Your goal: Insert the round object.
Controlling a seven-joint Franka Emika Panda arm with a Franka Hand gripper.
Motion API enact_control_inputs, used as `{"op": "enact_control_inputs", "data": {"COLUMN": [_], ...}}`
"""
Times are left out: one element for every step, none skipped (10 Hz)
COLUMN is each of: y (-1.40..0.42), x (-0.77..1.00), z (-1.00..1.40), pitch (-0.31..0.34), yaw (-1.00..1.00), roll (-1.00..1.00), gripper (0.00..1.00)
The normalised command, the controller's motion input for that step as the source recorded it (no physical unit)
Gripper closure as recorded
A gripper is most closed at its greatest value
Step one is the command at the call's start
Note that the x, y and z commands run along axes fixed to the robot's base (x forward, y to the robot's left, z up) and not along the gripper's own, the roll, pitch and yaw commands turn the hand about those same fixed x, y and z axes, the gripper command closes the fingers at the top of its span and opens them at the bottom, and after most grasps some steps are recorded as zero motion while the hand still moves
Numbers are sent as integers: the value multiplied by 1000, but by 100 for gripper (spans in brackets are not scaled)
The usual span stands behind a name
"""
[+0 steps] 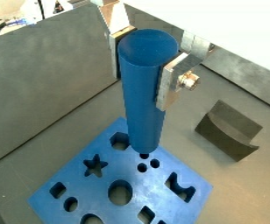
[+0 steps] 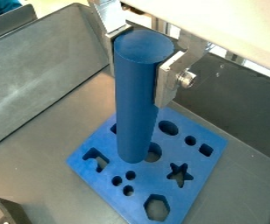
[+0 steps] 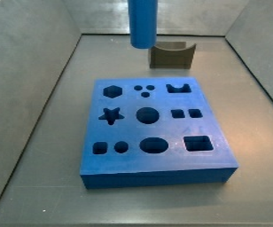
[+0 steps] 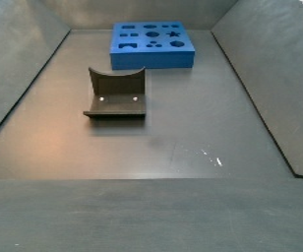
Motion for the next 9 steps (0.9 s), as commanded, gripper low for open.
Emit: {"op": "enact_control_inputs", "data": {"y": [0, -403, -369, -349, -337, -334, -351, -320, 0], "x": [23, 0, 46, 151, 171, 166, 154, 80, 0], "z": [0, -886, -1000, -1000, -1000, -1000, -1000, -1000, -669], "pitch": [0, 51, 0, 0, 0, 0, 0, 0, 1], "yaw": [-26, 0, -3, 0, 0, 0, 0, 0, 0], "roll": [-29, 0, -9, 0, 0, 0, 0, -21, -183], "gripper": [100, 100, 100, 100, 100, 100, 100, 100, 100]}}
